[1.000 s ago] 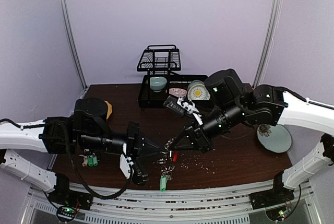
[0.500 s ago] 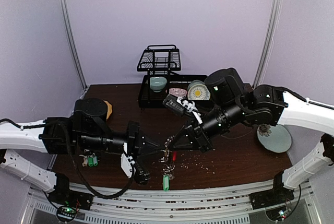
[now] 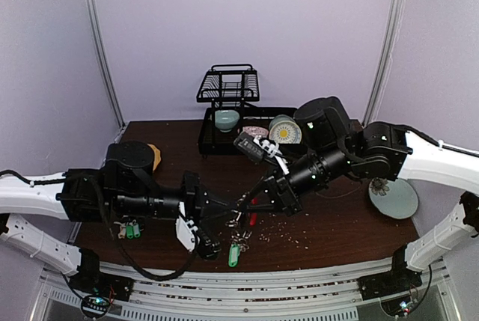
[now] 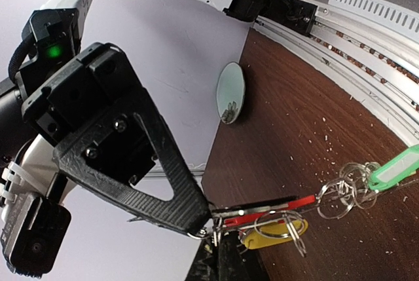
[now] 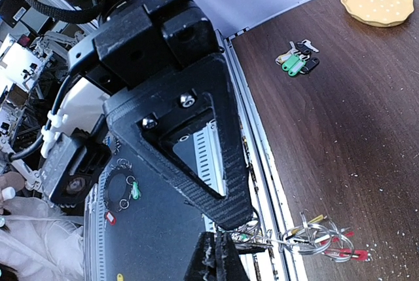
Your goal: Put the keys on the keyring
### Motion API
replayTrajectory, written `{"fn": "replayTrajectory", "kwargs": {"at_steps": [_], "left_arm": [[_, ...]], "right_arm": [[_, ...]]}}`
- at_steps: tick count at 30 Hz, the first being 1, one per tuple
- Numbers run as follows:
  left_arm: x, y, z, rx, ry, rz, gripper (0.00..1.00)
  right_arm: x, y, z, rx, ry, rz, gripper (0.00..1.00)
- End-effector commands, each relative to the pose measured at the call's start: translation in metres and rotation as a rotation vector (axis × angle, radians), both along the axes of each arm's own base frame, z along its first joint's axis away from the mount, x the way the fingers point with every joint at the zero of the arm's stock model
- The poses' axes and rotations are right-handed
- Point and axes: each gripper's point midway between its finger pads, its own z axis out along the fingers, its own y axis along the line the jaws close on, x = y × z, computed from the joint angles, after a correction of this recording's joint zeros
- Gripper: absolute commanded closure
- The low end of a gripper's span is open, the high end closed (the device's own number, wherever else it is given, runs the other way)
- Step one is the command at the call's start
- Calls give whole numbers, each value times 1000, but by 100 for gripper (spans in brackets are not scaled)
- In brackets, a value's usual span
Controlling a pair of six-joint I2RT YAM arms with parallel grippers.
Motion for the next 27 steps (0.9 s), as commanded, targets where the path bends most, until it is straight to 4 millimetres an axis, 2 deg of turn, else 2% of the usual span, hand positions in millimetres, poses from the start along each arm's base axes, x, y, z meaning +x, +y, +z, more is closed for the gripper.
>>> {"fn": "replayTrajectory", "kwargs": {"at_steps": [1, 4, 8, 12, 17, 22, 27], "left_arm": [[14, -10, 37, -160, 6, 83, 100], [19, -11, 39, -182, 38, 121, 100], [37, -12, 41, -232, 100, 236, 100], [52, -14, 49, -348, 193, 335, 100], [72, -12, 53, -524, 282, 447, 100], [74, -2, 66, -736, 322, 431, 100], [68, -9, 70, -823, 370, 348, 100]], "right_arm": [[2, 13, 1, 56, 12, -19, 100], [9, 15, 2, 73, 15, -62, 100], [21, 17, 6, 92, 10, -138, 100], [28, 21, 20, 175, 17, -184, 100], [44, 24, 27, 169, -19, -261, 100], [41, 31, 27, 151, -30, -259, 100], [40, 38, 39, 158, -57, -248, 98]]}}
